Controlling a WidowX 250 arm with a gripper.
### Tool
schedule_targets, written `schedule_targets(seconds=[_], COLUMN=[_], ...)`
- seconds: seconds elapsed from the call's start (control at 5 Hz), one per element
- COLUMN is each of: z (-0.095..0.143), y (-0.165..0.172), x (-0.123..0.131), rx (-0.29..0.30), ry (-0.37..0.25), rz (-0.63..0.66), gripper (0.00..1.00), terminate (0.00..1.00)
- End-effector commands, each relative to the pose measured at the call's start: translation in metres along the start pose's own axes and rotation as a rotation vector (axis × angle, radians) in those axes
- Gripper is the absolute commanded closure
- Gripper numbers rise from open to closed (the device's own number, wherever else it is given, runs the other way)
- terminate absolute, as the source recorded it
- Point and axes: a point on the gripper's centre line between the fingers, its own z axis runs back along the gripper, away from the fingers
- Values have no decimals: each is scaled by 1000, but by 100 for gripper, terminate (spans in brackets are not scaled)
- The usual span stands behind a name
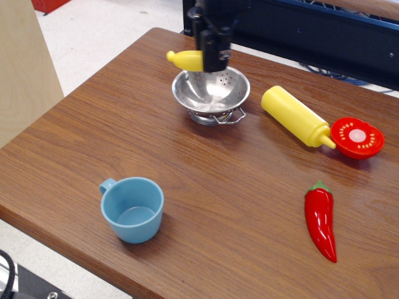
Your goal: Put banana in colander
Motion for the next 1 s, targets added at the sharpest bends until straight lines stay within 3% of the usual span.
schedule_targets(seconds=[0.0, 0.2, 0.6, 0.8], z=[3, 3, 20, 43], y=[44, 50, 47, 26], x=[19, 21, 17, 16], rx=[81, 36, 53, -6], ry=[28, 49, -38, -95], rz=[63, 104, 123, 73], gripper=[100, 0, 0, 0], terminate=[0, 0, 0, 0])
